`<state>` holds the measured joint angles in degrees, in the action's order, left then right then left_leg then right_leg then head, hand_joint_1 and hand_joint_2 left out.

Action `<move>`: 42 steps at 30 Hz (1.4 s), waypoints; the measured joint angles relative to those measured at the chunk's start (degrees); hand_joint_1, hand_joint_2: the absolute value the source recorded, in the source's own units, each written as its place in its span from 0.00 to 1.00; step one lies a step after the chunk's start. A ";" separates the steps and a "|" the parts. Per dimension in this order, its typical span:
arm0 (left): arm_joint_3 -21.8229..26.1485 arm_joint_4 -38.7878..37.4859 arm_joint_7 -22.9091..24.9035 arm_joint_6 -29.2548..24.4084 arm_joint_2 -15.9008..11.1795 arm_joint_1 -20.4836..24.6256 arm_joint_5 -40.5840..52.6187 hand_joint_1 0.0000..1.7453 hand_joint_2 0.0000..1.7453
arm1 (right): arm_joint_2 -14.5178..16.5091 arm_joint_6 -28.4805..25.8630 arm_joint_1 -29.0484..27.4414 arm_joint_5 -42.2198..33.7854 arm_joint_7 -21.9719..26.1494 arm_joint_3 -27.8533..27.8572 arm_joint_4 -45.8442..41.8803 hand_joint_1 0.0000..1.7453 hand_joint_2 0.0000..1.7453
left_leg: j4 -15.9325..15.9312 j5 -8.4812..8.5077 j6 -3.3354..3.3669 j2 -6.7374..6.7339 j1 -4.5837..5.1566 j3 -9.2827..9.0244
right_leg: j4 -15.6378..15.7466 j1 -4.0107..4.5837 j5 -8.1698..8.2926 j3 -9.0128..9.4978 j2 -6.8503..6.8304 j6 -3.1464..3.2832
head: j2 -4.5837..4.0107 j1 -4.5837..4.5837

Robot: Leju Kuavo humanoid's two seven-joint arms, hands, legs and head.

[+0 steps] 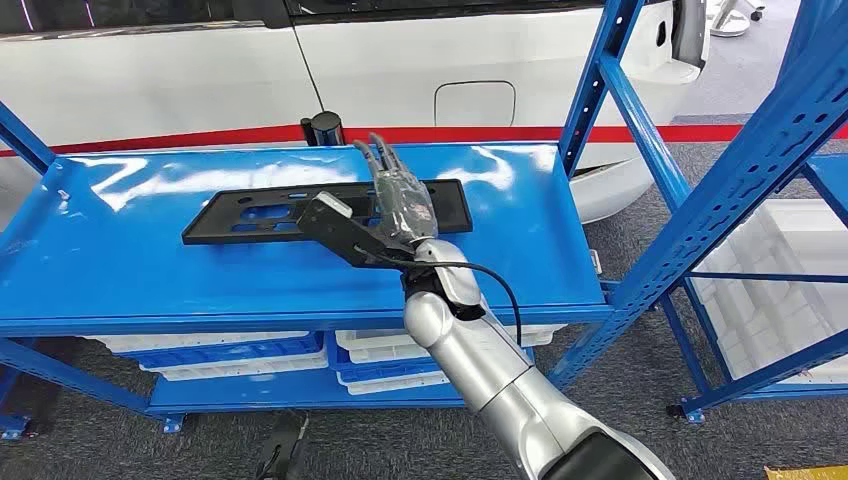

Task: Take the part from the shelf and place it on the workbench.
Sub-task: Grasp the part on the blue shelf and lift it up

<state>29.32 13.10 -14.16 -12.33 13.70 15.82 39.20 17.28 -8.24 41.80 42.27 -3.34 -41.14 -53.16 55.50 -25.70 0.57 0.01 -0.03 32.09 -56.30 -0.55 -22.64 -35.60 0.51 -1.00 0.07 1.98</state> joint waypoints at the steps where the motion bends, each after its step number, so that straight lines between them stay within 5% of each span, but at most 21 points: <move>1: 0.00 0.00 0.00 -0.09 0.00 -0.02 -0.05 0.00 0.00 | 0.24 0.22 -0.01 0.09 -0.04 -0.27 0.21 0.00 1.00 | 0.00 0.00 0.00 0.00 0.00 0.00 | 0.00 0.00 0.00 0.00 0.00 0.00 | 0.00 0.00; 27: 0.08 -0.03 0.77 -0.81 0.04 -0.67 0.09 0.00 0.00 | 1.32 0.09 0.20 4.02 -5.18 -9.05 8.76 0.00 1.00 | 0.03 0.00 0.01 0.15 0.02 0.02 | 0.01 -0.02 -0.01 0.06 -0.10 -0.01 | 0.00 -0.01; 42: -0.37 -0.03 1.87 0.02 0.02 -0.52 1.16 0.00 0.00 | 0.18 -15.54 0.48 38.21 -16.91 -5.65 22.42 0.00 1.00 | 0.06 -0.01 0.01 0.13 0.03 -0.02 | 0.02 -0.03 -0.01 0.06 -0.09 -0.01 | 0.00 -0.01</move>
<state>28.96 13.07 -12.30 -12.31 13.73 15.30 40.36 17.46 -23.77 42.28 80.48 -20.25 -46.79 -30.75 55.56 -25.71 0.58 0.14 0.00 32.07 -56.28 -0.57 -22.65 -35.55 0.42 -1.01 0.07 1.97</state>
